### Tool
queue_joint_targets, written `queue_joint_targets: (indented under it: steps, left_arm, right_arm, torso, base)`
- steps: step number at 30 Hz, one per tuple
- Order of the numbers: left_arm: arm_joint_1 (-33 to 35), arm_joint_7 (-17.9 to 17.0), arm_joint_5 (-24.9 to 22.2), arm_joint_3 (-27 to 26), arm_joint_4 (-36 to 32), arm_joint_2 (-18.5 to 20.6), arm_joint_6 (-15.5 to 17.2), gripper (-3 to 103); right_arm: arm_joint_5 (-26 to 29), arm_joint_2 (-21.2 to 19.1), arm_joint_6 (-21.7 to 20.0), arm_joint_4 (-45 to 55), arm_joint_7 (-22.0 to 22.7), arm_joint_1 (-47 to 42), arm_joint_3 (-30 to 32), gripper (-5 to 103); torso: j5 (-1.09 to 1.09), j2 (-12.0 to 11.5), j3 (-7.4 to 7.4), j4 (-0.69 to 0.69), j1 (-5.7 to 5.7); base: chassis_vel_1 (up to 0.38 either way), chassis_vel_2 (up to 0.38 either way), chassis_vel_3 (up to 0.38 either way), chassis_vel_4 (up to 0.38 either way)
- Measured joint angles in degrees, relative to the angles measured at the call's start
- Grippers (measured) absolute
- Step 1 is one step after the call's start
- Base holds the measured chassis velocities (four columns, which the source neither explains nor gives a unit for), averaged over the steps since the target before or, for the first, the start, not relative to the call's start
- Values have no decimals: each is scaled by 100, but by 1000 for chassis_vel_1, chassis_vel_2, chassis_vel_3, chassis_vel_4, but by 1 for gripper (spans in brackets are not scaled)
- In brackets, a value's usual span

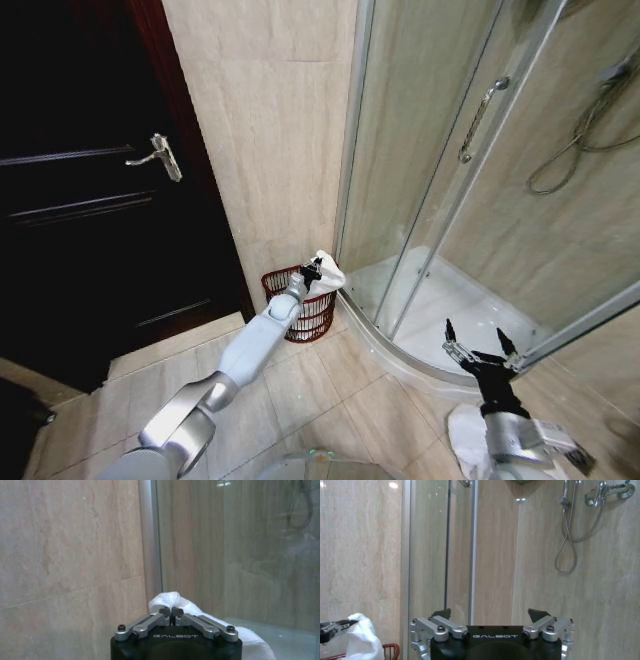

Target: Discard the used towel into the hamper.

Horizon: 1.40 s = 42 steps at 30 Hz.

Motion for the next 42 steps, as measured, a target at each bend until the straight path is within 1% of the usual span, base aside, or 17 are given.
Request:
queue_joint_targets:
  steps: [3,6,8,12,15,17,18,19,21,24,25,28,29,31,35,36,42]
  left_arm:
    - [8,-12,-2,6,-55,-17,26,0]
    - [17,-150,20,-24,-121,-27,34,0]
    - [19,-170,31,-35,-129,-25,34,0]
    - [64,-288,238,-215,-166,41,9,0]
    - [94,-511,293,-357,-176,56,-19,0]
    - [97,-579,306,-401,-181,58,-28,0]
    - [101,-823,315,-496,-202,108,-39,0]
    - [101,-945,341,-510,-203,126,-30,0]
    - [101,-1019,374,-520,-207,130,-14,0]
    - [140,-1362,709,-665,-255,122,197,0]
    - [140,-1362,709,-665,-255,122,197,0]
    - [158,-1482,985,-760,-230,118,288,0]
    - [158,-1482,985,-760,-230,118,288,0]
    - [164,-1638,1186,-831,-178,120,373,0]
    - [176,-1792,1250,-870,-177,145,513,0]
    - [179,-1863,1262,-881,-177,155,593,0]
    - [178,-2023,1257,-879,-186,164,797,0]
  right_arm:
    - [4,0,21,0,2,-16,14,100]
    - [9,0,52,-31,2,-27,24,100]
    - [9,0,54,-37,2,-27,24,100]
    - [9,0,62,-49,2,-20,14,100]
    - [9,0,62,-52,2,-1,9,100]
    - [11,0,61,-51,1,1,6,100]
    - [15,0,57,-50,-6,4,2,100]
    - [15,0,56,-50,-13,6,1,100]
    - [15,0,54,-50,-16,7,-1,100]
    - [18,0,39,-32,-19,9,-4,100]
    - [18,0,39,-32,-19,9,-4,100]
    - [34,0,20,-8,-18,2,6,100]
    - [34,0,20,-8,-18,2,6,100]
    - [50,0,10,20,-12,-5,17,100]
    - [62,0,-11,50,-7,-9,18,100]
    - [62,0,-21,60,-6,-5,16,100]
    - [62,0,-48,92,-3,-1,-1,100]
  torso:
    - [1,0,0,0,0]
    - [0,0,0,-1,0]
    - [0,0,0,-1,0]
    - [0,1,0,1,0]
    - [0,1,0,0,0]
    - [0,1,0,0,0]
    - [0,1,0,0,0]
    - [0,1,0,0,0]
    - [-1,1,0,0,0]
    - [0,1,0,0,0]
    - [0,1,0,0,0]
    - [0,1,0,0,0]
    - [0,1,0,0,0]
    - [-1,1,0,0,0]
    - [0,1,0,0,0]
    - [-1,1,0,0,0]
    - [0,1,0,0,0]
  base:
    - [0,0,0,0]
    - [0,0,0,0]
    - [0,0,0,0]
    - [0,0,0,0]
    - [0,0,0,0]
    - [0,0,0,0]
    - [0,0,0,0]
    - [0,0,0,0]
    - [0,0,0,0]
    - [0,0,0,0]
    - [0,0,0,0]
    - [0,0,0,0]
    - [0,0,0,0]
    - [0,0,0,0]
    - [0,0,0,0]
    - [0,0,0,0]
    - [0,0,0,0]
